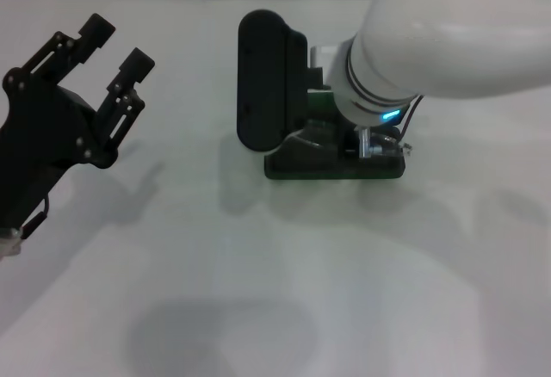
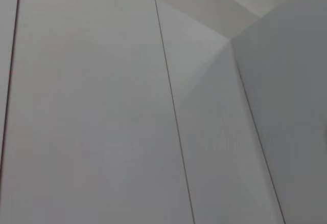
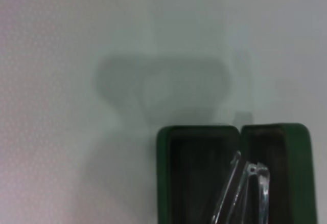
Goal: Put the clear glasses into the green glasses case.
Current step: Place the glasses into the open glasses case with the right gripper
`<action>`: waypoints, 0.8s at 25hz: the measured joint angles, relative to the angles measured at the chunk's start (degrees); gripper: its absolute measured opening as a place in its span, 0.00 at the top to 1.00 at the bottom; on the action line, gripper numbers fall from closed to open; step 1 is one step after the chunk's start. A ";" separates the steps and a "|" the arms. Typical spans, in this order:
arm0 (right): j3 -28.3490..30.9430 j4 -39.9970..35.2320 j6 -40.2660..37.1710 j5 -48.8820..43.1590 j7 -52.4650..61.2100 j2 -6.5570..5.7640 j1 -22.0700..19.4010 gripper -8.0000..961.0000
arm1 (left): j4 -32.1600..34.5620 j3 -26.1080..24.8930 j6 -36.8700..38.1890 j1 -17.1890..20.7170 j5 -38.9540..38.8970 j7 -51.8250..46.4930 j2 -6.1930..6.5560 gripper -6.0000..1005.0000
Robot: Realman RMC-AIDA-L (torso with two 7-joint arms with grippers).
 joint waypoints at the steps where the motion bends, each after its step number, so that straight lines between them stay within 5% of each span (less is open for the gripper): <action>1: -0.35 -0.19 0.27 -0.01 0.06 0.00 -0.24 0.92 | 0.00 0.00 0.00 0.00 -0.02 0.03 0.00 0.54; 20: -7.44 -0.41 6.76 -4.23 0.50 0.00 -1.93 0.92 | -0.18 0.00 -0.05 -0.36 0.10 0.30 0.27 0.54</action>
